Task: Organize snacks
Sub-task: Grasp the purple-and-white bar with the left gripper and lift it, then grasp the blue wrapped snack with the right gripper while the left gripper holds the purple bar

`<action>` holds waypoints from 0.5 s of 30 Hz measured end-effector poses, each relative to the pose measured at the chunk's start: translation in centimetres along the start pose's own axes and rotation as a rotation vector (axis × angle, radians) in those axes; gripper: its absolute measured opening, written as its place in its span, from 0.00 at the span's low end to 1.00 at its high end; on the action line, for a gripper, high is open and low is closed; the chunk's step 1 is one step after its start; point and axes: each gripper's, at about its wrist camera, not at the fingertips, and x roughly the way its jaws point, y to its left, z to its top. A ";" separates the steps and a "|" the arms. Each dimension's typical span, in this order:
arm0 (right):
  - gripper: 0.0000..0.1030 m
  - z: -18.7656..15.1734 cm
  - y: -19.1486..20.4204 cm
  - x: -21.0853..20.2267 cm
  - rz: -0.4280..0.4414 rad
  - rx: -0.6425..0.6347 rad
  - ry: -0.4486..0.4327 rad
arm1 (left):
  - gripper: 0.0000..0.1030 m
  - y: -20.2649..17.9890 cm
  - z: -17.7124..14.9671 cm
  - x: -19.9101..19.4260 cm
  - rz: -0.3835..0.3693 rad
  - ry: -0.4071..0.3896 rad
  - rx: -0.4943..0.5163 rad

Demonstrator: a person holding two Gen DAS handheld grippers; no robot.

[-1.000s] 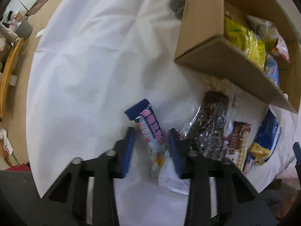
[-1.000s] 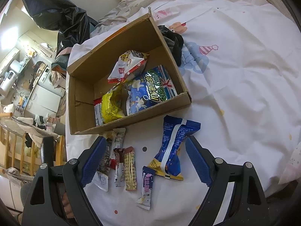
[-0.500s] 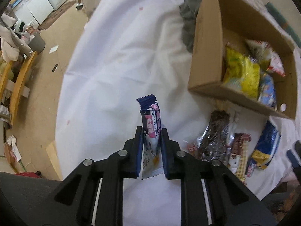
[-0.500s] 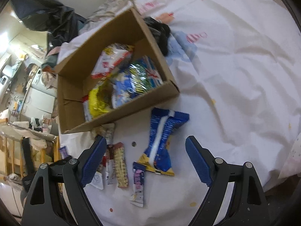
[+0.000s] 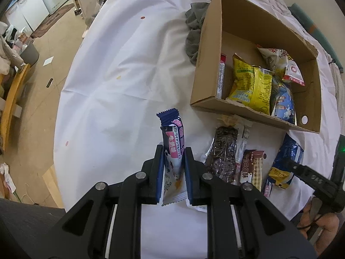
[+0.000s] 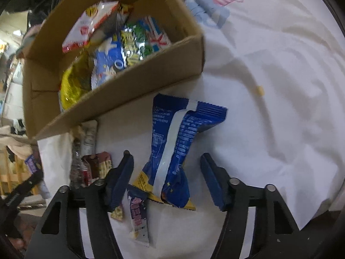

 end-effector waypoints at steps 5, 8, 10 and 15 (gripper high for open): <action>0.25 -0.1 0.2 -0.2 -0.025 -0.027 -0.010 | 0.14 0.3 0.2 0.1 -0.009 0.004 -0.005; 0.25 -0.1 -0.3 -1.3 -0.010 -0.009 -0.052 | 0.14 0.2 0.2 0.2 -0.006 0.005 -0.003; 0.25 -0.3 -0.9 -2.3 0.009 0.015 -0.084 | 0.14 0.1 0.1 0.4 -0.001 0.006 0.001; 0.25 -1.0 -2.6 -3.4 0.014 0.054 -0.111 | 0.14 0.1 0.0 0.8 0.020 0.005 0.004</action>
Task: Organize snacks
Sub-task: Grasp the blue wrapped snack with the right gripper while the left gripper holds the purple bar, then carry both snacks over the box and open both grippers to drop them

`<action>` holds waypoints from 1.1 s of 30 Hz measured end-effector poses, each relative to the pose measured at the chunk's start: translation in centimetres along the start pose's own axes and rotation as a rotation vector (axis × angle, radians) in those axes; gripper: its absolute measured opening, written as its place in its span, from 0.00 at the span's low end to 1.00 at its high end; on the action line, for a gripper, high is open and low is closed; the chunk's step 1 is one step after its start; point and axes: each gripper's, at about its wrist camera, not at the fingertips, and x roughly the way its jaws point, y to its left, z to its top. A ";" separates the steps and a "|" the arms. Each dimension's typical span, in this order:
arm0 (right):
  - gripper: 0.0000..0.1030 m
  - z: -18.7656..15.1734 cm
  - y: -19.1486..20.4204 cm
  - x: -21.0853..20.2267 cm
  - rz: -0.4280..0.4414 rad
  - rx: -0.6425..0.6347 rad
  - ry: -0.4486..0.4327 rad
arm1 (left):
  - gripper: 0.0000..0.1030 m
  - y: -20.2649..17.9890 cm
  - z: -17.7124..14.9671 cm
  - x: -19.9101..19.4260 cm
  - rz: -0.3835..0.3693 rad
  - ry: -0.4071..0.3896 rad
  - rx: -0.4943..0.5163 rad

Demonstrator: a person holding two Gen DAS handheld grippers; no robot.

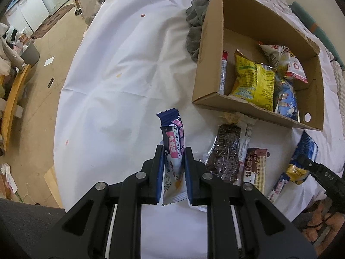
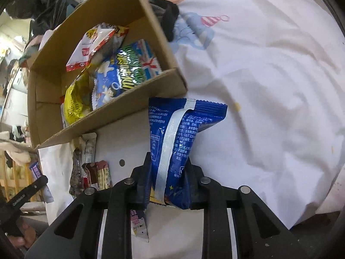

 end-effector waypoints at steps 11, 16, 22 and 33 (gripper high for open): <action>0.25 -0.8 0.3 -2.5 0.153 -0.036 0.002 | 0.14 0.0 -0.5 -0.5 0.034 -0.040 0.016; 0.25 -2.4 2.9 -5.3 0.319 -0.153 -0.040 | 0.14 -0.1 -1.4 -2.1 0.062 -0.102 0.047; 0.25 -2.7 3.3 -6.5 0.381 -0.163 -0.069 | 0.14 -0.8 -1.7 -5.2 0.057 -0.191 0.075; 0.25 -0.9 4.9 -9.7 0.407 -0.199 -0.231 | 0.14 -3.3 0.8 -9.2 0.044 -0.314 0.171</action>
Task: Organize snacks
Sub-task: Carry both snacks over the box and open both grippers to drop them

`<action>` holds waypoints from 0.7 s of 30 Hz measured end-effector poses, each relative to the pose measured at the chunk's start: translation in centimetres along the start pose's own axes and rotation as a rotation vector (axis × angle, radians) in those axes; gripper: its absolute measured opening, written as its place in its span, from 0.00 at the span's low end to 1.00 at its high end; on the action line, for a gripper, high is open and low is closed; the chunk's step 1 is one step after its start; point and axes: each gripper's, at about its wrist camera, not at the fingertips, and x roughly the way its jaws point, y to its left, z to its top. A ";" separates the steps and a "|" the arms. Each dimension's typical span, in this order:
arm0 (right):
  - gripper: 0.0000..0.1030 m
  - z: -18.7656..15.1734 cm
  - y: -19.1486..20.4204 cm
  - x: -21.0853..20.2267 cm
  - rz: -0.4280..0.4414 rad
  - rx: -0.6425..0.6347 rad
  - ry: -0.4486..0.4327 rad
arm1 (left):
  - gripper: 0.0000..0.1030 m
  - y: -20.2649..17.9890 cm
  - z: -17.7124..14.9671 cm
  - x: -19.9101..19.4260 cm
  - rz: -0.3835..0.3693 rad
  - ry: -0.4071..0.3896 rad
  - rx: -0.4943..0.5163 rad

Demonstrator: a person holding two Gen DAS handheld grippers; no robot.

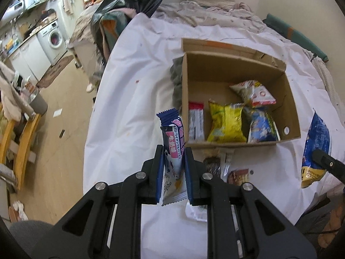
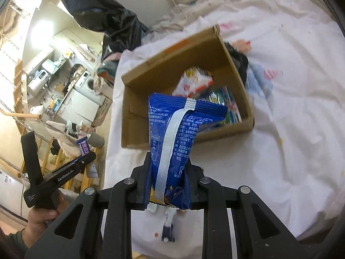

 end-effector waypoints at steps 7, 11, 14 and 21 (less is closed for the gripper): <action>0.25 2.1 -0.6 -0.3 -0.019 0.010 -0.041 | 0.14 -1.2 2.3 0.0 -0.026 -0.031 0.022; 0.25 3.2 -0.9 0.1 -0.038 0.008 -0.050 | 0.14 -2.0 3.7 0.3 -0.044 -0.042 0.033; 0.25 4.2 -1.1 0.4 -0.050 0.003 -0.053 | 0.14 -2.5 4.6 0.6 -0.052 -0.050 0.046; 0.25 7.2 -1.8 2.1 -0.099 -0.021 -0.054 | 0.14 -4.0 6.9 2.3 -0.063 -0.062 0.078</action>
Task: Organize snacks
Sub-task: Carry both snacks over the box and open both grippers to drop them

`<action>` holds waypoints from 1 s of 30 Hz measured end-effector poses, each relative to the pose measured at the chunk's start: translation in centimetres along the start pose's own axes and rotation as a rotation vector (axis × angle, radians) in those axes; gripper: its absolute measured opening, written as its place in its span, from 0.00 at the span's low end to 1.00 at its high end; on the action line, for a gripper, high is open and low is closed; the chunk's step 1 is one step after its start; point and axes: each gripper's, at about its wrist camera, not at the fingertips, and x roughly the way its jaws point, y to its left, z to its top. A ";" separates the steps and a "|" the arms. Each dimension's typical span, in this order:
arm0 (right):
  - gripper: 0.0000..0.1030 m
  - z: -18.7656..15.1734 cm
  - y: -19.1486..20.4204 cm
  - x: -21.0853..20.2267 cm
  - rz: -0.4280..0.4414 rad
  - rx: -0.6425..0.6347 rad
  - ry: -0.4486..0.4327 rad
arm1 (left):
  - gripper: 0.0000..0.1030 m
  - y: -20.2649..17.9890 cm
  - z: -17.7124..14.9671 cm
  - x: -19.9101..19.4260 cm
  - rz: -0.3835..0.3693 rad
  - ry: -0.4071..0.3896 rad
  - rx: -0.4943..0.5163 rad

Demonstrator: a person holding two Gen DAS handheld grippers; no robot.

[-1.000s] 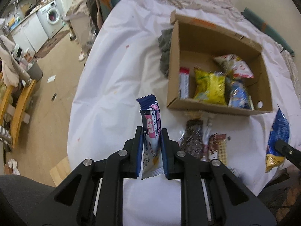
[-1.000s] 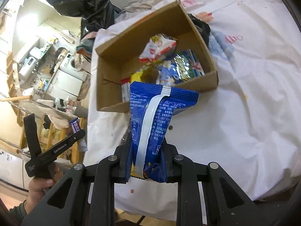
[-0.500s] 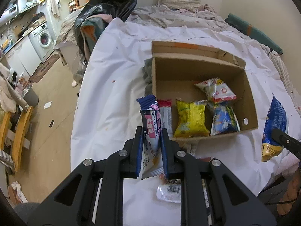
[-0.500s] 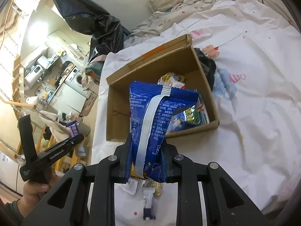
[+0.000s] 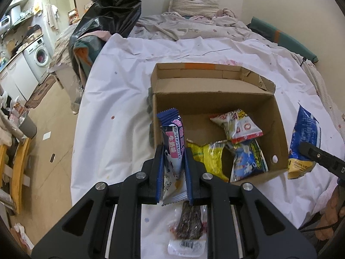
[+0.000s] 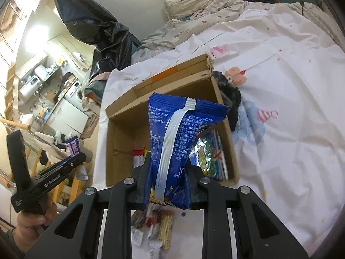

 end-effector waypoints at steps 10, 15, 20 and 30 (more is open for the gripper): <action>0.25 2.0 -1.2 4.1 -0.068 -0.017 0.050 | 0.14 -1.6 0.7 4.0 -0.026 -0.040 0.059; 0.25 1.2 -0.7 5.9 -0.093 -0.050 0.104 | 0.14 -1.7 0.9 5.8 -0.033 -0.025 0.065; 0.25 0.8 -0.6 7.5 -0.112 -0.051 0.156 | 0.14 -1.0 0.8 7.2 -0.071 0.045 0.009; 0.26 0.3 -0.7 8.7 -0.135 -0.057 0.205 | 0.15 -0.7 0.3 7.6 -0.099 0.085 -0.028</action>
